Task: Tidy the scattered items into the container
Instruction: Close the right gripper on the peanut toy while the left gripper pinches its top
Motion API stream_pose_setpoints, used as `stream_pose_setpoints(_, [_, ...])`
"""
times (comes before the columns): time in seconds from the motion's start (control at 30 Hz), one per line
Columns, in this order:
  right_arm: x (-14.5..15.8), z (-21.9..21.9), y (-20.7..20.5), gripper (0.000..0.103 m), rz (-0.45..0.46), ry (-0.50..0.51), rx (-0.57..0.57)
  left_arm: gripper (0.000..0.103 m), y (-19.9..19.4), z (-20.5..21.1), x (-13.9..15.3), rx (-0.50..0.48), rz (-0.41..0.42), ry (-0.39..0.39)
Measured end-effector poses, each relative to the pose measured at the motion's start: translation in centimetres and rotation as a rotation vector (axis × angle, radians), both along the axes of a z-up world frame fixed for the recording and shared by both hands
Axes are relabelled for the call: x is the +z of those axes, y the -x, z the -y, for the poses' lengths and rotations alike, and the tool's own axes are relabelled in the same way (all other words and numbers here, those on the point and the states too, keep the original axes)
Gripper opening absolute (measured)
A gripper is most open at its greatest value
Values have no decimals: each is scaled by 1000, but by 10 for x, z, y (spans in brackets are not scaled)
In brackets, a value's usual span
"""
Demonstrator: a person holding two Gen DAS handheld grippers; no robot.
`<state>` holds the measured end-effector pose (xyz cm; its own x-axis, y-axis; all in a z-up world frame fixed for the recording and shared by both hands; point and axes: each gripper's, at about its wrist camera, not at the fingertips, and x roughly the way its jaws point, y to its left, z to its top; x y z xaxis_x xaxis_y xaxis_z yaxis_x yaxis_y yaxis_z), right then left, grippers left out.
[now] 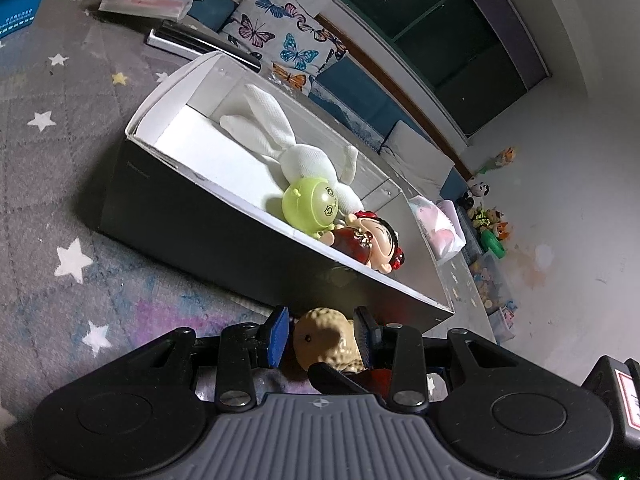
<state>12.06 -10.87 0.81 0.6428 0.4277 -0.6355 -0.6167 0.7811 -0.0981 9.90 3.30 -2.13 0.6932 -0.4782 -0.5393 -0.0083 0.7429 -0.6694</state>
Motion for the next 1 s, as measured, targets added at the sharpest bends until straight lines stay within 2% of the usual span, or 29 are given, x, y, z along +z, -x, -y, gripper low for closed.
stream_pose_setpoints(1.0, [-3, -4, 2, 65, -1, 32, 6, 38, 4, -2, -5, -4, -19, 36])
